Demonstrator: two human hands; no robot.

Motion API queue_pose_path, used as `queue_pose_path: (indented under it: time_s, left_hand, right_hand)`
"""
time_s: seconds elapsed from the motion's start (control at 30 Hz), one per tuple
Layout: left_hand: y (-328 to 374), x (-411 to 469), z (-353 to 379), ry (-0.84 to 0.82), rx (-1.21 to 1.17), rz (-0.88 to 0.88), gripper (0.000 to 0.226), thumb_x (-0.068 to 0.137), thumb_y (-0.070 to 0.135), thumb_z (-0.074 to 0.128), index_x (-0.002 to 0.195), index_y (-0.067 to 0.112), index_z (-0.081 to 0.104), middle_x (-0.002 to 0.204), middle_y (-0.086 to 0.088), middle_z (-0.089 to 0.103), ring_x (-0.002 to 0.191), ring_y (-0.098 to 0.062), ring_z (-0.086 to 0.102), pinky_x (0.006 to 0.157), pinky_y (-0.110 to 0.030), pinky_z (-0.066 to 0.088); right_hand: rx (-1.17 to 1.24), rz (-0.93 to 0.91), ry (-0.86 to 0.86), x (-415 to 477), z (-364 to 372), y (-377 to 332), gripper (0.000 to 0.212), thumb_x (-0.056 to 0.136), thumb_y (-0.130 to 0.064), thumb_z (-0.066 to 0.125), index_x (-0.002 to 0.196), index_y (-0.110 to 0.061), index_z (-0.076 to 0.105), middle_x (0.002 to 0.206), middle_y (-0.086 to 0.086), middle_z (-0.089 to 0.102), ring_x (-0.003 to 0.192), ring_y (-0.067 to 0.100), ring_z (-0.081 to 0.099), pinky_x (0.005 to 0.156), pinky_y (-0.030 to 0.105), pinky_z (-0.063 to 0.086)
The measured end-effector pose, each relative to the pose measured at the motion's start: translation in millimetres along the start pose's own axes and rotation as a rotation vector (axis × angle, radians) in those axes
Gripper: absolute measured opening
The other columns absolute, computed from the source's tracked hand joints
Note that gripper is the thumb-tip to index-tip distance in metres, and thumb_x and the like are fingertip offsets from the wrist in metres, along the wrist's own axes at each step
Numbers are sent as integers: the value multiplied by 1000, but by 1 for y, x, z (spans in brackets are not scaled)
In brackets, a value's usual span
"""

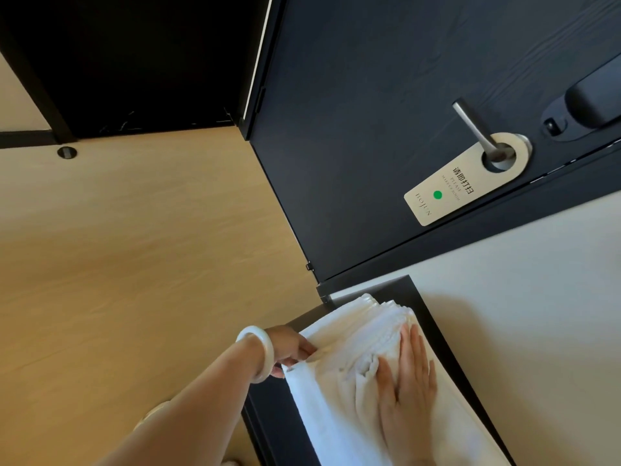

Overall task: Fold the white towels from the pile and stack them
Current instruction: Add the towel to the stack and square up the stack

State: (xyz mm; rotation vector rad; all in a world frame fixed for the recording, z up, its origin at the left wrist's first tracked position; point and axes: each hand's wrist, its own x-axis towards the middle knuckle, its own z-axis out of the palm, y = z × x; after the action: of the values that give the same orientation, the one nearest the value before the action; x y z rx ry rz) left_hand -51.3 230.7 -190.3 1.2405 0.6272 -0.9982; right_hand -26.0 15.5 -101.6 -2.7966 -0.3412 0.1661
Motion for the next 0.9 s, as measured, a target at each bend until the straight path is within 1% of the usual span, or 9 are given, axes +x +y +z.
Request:
queue_pose_path:
  time_s: [0.07,0.17,0.27,0.37,0.5,0.6,0.7,0.8,0.9]
  left_hand:
    - [-4,-5,0,-8,-67,-12,39,90,2,51,95,32,76,117,1,68,101,-19,62,77,-31,57]
    - [-8,-5,1,-50,-329,-26,29,89,-4,57,99,12,78,108,-13,71,95,-30,67,84,-40,59]
    - [-8,-6,10,-14,-334,27,16,95,15,60,97,6,72,82,-5,66,74,-18,60,74,-28,54]
    - [-1,-3,19,18,-312,69,35,94,46,59,97,12,65,84,-2,57,80,-18,50,81,-27,45]
    - [17,-1,27,-120,-204,121,86,56,85,69,114,21,64,116,4,67,115,-18,59,108,-35,39]
    - [36,-6,33,-207,-23,135,103,42,85,76,122,22,65,118,2,70,116,-19,62,111,-37,39]
    - [46,-10,42,-152,54,189,99,43,82,76,120,20,64,110,4,72,106,-17,66,103,-36,47]
    - [50,-14,45,-34,79,260,98,44,84,72,123,27,56,111,10,66,103,-13,64,98,-32,47]
    - [36,-10,30,101,22,291,86,50,81,68,119,29,63,110,8,70,104,-16,65,103,-38,47]
  right_hand:
    - [-5,2,-12,-1,-1,-2,77,85,-70,15,152,-33,13,157,-22,2,148,1,3,122,33,-2]
    - [-6,3,-21,-2,-2,-3,75,85,-69,15,151,-35,11,157,-24,0,148,0,1,123,34,-2]
    - [-6,3,-19,-3,-2,-3,72,86,-69,14,150,-37,10,158,-22,1,149,1,2,123,34,-2]
    - [-5,-7,-1,-7,-1,-5,71,87,-72,13,150,-37,10,158,-22,2,149,0,2,122,32,-3]
    - [-7,-3,3,-8,0,-6,70,88,-68,14,150,-37,6,160,-19,3,150,0,0,121,29,-7]
    - [-67,-18,7,-8,-2,-12,68,87,-61,11,150,-34,6,161,-14,3,150,5,2,123,35,-3]
    - [-52,-35,126,-11,-14,-17,70,92,-57,13,154,-23,18,161,-10,12,151,14,15,122,46,10]
    - [-85,-113,240,-6,-20,-20,69,101,-55,12,156,-14,24,163,-3,20,150,17,19,120,48,15]
    - [-203,-131,82,5,-3,-31,72,99,-54,12,157,-12,16,165,0,10,152,19,13,122,49,12]
